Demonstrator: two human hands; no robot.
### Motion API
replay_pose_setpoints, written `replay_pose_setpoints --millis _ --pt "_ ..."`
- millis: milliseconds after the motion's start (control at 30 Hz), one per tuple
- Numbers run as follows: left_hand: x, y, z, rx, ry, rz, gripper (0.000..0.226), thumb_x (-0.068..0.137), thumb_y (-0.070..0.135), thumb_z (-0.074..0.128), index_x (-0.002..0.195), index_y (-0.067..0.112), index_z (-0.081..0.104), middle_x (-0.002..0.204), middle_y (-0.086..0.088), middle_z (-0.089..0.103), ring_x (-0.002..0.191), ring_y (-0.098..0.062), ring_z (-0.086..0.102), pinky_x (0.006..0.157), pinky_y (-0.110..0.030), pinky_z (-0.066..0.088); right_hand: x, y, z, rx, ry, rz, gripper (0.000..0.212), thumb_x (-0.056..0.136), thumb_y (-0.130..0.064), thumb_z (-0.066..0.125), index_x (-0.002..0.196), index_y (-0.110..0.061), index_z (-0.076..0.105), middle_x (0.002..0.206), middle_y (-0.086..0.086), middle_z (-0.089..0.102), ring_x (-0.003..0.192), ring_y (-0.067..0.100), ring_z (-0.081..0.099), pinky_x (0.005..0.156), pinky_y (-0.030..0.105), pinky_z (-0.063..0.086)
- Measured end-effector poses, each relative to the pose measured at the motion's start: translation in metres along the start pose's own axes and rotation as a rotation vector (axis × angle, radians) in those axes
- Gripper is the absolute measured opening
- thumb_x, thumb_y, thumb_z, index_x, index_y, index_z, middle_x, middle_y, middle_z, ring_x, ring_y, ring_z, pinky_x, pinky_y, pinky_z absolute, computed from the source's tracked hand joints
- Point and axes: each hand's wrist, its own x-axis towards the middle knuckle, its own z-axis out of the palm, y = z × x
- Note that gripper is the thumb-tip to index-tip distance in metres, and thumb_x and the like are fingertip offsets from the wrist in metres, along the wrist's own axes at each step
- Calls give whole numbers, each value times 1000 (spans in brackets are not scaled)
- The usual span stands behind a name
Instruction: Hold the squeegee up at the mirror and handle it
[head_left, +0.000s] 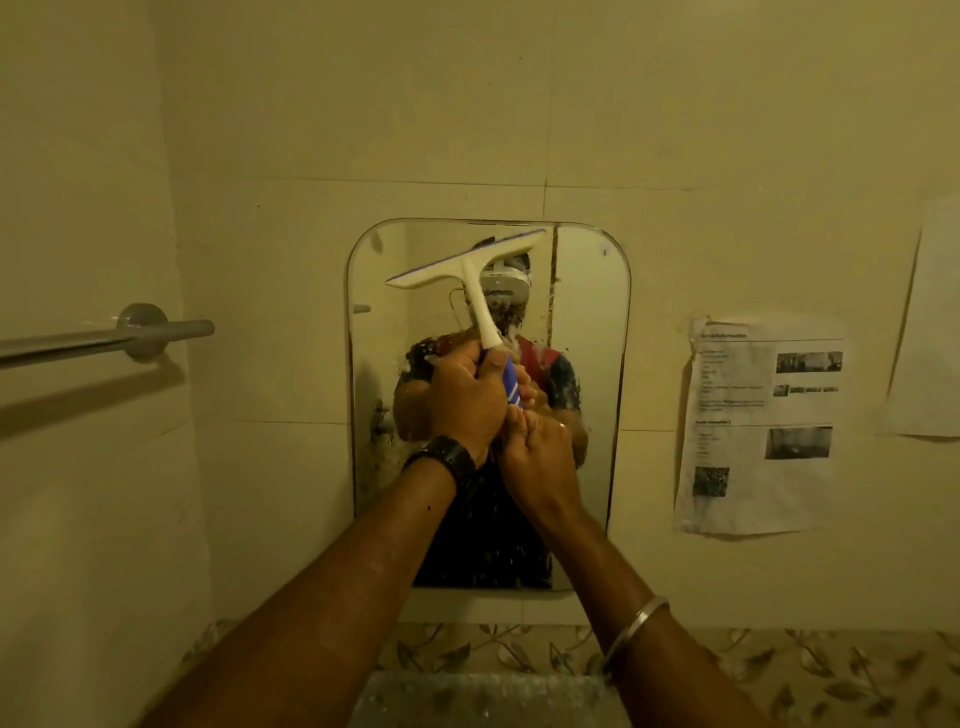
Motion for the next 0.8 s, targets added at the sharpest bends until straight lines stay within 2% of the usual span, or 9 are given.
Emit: replay_pose_setpoints --millis 133,233,333,367,467,533,567,700,800 --pt "-25 -16 16 -7 -92 -75 17 103 24 61 105 10 71 86 -11 76 74 -24 75 70 -45 67 -30 31 -3 81 32 156 42 100 -45 39 74 -21 62 65 4 65 57 28 61 54 57 55" --pt "-34 -16 19 -11 -109 -47 19 103 24 61 105 8 70 86 -10 76 76 -24 76 70 -44 67 -38 29 -10 80 57 117 45 101 -49 37 72 -22 60 62 4 63 53 26 58 49 51 53" --pt "-27 1 14 37 -28 47 19 104 24 59 103 9 71 78 2 73 68 -5 74 56 -17 59 -20 9 -20 56 47 -4 48 105 -49 37 75 -19 61 65 1 62 54 20 58 50 45 53" --pt "-21 7 13 35 -5 74 20 104 26 59 104 10 72 80 1 74 69 -5 74 59 -19 60 -11 1 -23 29 35 -42 47 106 -46 38 74 -19 61 64 0 61 54 17 58 50 42 53" --pt "-3 15 11 -30 51 89 27 102 34 60 109 12 73 94 -7 78 85 -28 77 77 -50 65 13 -20 -30 -127 -22 -108 44 110 -36 41 69 -28 54 58 -9 54 51 6 53 49 20 42" --pt "4 11 12 -34 66 72 30 102 35 60 110 10 73 94 -8 78 86 -32 77 77 -54 65 18 -23 -30 -186 -42 -107 45 110 -33 42 66 -33 50 57 -12 52 53 2 54 49 13 38" --pt "3 11 14 -33 61 66 29 102 34 60 109 10 73 93 -8 78 84 -30 77 75 -51 66 17 -20 -29 -177 -34 -91 45 110 -32 43 66 -32 50 57 -11 53 53 4 55 49 14 41" --pt "-17 -5 29 15 -25 -2 17 104 25 60 98 12 70 83 -8 75 66 -12 73 54 -25 59 -10 16 -22 39 20 77 41 107 -30 43 71 -21 60 65 1 63 54 20 58 53 45 55" --pt "-33 -23 36 32 -116 -53 18 102 26 62 100 9 69 86 -12 75 73 -26 76 59 -34 61 -38 36 -18 102 57 194 41 106 -30 41 71 -21 60 61 1 61 52 15 54 52 41 49"
